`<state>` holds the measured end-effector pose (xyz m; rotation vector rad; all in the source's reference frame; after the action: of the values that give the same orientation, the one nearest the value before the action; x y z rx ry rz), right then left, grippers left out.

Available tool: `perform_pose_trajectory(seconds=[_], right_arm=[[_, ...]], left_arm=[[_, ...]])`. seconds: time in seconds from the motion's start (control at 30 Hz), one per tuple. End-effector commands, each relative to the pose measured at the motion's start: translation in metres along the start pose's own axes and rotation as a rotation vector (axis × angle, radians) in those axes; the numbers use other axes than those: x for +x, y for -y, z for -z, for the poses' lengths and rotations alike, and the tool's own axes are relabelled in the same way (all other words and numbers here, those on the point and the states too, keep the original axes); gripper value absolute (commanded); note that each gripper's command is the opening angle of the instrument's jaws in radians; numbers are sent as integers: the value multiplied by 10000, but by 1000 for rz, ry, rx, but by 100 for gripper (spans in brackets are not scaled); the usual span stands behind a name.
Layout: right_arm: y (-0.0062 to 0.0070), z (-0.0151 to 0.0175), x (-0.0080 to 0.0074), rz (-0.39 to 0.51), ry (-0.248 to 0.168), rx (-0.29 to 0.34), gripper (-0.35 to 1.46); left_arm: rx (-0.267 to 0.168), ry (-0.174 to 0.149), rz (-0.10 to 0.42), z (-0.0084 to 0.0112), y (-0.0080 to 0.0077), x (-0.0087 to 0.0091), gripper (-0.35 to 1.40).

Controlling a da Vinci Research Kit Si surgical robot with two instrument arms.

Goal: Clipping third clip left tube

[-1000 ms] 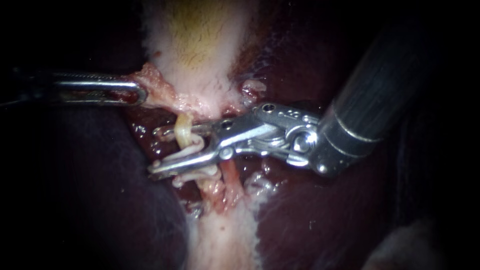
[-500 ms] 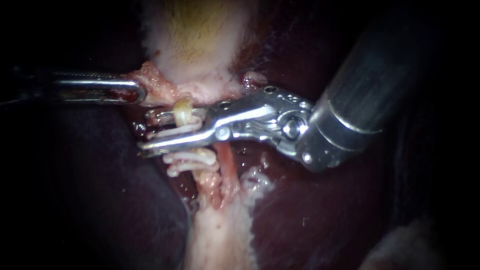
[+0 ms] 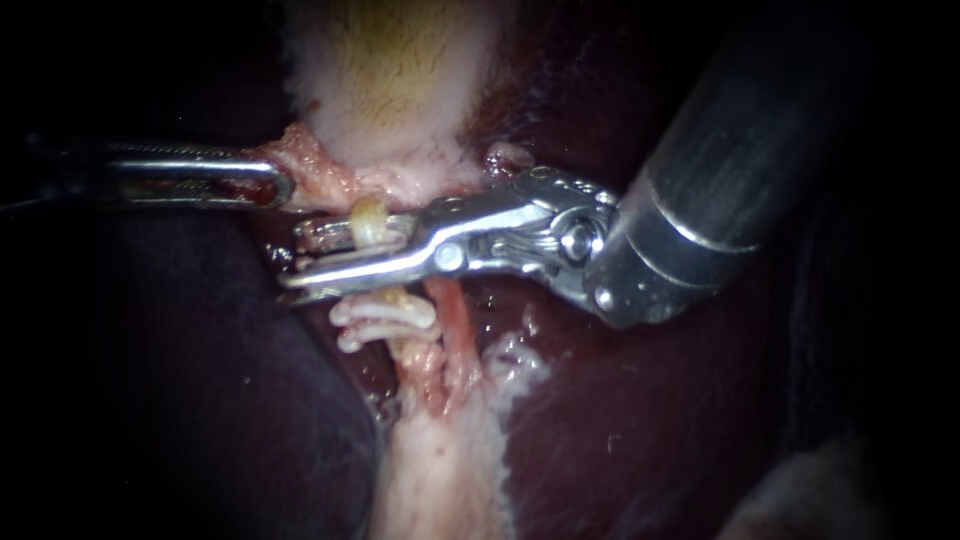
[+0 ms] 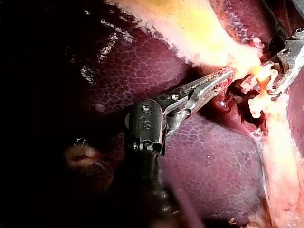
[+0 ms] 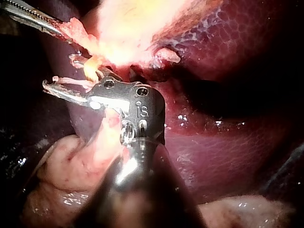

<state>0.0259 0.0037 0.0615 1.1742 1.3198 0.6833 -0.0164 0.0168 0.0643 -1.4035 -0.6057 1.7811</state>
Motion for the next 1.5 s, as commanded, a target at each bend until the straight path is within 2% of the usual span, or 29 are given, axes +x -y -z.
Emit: perform_pose_trajectory(seconds=[0.03, 0.1, 0.5, 0.83, 0.97, 1.13, 1.5], right_arm=[[0, 1, 0, -28, -2, 0, 42], [0, 4, -1, -117, -7, 6, 37], [-9, 14, -5, -126, -5, 7, 22], [-11, 19, -11, -123, -2, 8, -34], [-13, 21, -14, -104, -1, 10, -35], [-14, 22, -19, -34, 45, -24, -35], [-14, 21, -22, 3, 55, -28, -35]], left_arm=[[0, 0, 0, 0, 0, 0, -35], [0, 0, 0, 0, 0, 0, -35], [0, 0, 0, 0, 0, 0, -35], [0, 0, 0, 0, 0, 0, -35], [0, 0, 0, 0, 0, 0, -35], [3, -1, 0, 0, 0, 0, -35], [2, -4, 0, 0, 0, 0, -35]])
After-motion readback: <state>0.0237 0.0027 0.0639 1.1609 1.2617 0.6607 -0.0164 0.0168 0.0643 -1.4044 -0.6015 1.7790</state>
